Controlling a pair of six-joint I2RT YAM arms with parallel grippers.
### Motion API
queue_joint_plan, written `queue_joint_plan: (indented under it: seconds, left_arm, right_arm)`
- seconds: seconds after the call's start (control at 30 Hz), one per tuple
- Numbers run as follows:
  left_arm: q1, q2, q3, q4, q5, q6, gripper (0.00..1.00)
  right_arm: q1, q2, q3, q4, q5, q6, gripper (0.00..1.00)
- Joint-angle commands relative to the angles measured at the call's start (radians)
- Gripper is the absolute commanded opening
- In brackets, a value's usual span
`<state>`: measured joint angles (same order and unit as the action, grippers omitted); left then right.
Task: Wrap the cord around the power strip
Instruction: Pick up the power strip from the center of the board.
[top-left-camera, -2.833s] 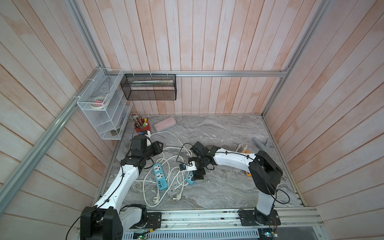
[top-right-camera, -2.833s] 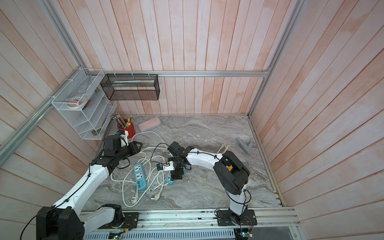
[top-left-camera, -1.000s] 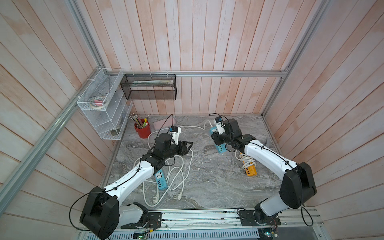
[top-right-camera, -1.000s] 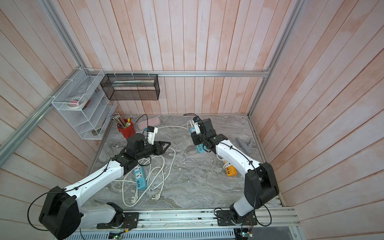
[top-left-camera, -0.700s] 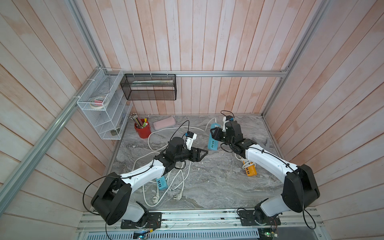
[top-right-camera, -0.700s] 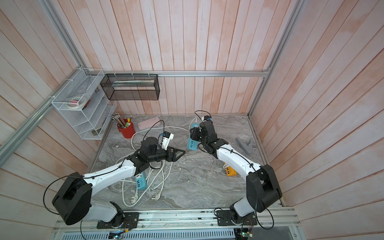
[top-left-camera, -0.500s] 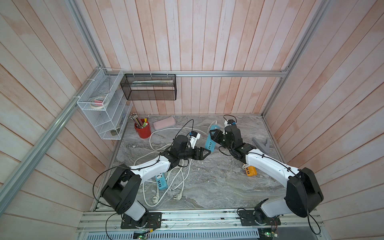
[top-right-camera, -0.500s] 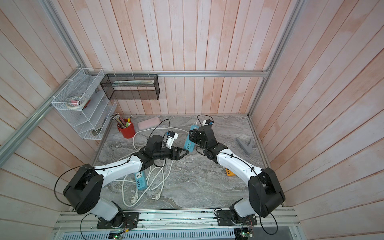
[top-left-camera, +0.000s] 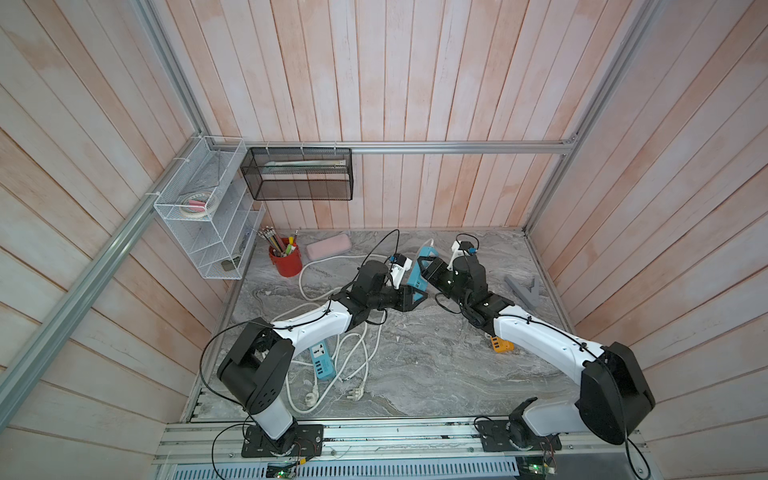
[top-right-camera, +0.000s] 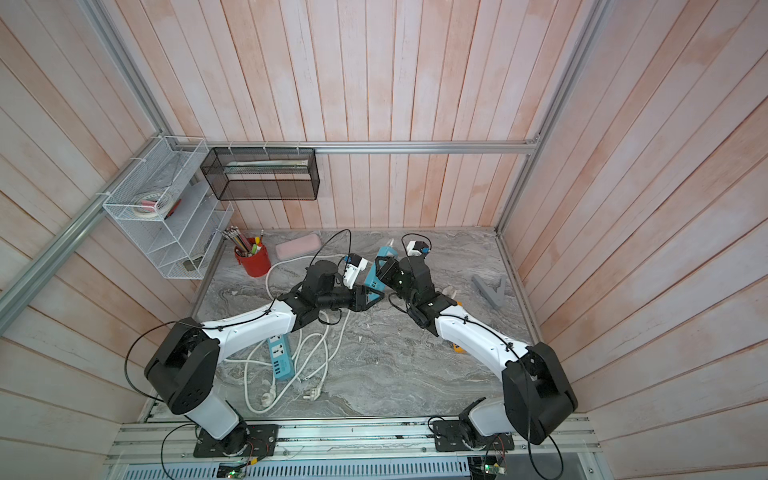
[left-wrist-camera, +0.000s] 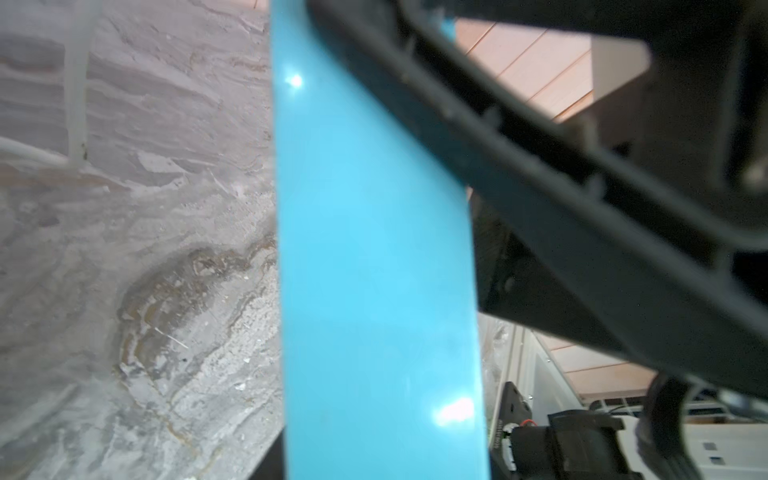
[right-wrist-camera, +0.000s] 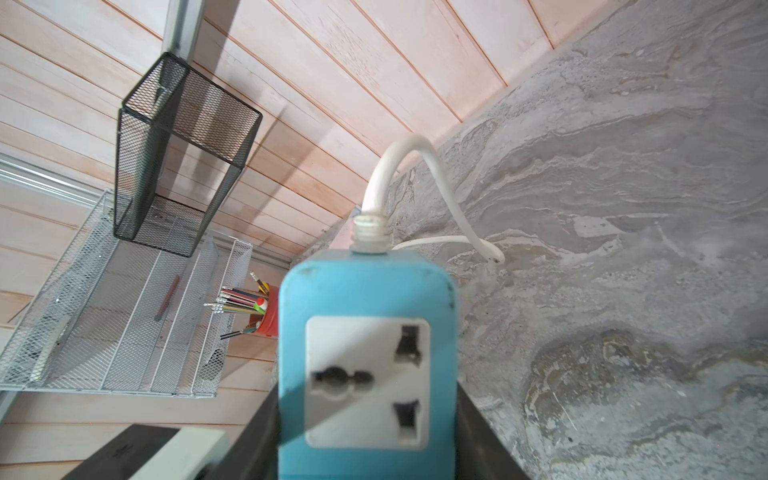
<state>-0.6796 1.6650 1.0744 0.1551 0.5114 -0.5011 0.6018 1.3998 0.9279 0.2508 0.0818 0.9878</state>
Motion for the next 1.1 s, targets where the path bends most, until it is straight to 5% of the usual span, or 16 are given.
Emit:
queue_joint_plan:
  seconds: [0.0, 0.27, 0.37, 0.5, 0.73, 0.93, 1.07]
  left_arm:
    - [-0.006, 0.006, 0.024, -0.005, -0.036, 0.008, 0.63]
    - [-0.006, 0.014, 0.065, -0.068, -0.069, 0.033, 0.38]
    - [-0.006, -0.016, 0.055, -0.092, -0.107, 0.041, 0.61]
    - [-0.006, -0.063, 0.034, -0.114, -0.136, 0.073, 0.6]
    - [-0.006, -0.005, 0.067, -0.084, -0.084, 0.063, 0.39]
    - [-0.006, -0.001, 0.077, -0.083, -0.108, 0.061, 0.12]
    - [0.008, -0.009, 0.093, -0.111, -0.126, 0.048, 0.0]
  right_arm:
    - [0.006, -0.034, -0.013, 0.066, 0.019, -0.006, 0.0]
    - [0.008, -0.035, -0.016, 0.061, 0.025, -0.026, 0.0]
    - [0.008, -0.041, -0.015, 0.038, 0.056, -0.038, 0.0]
    - [0.009, -0.046, -0.011, 0.036, 0.073, -0.051, 0.0]
    - [0.025, -0.017, 0.016, 0.041, 0.045, -0.044, 0.0]
    - [0.03, -0.015, 0.01, 0.047, 0.049, -0.039, 0.0]
    - [-0.015, -0.041, 0.026, 0.061, -0.01, -0.145, 0.42]
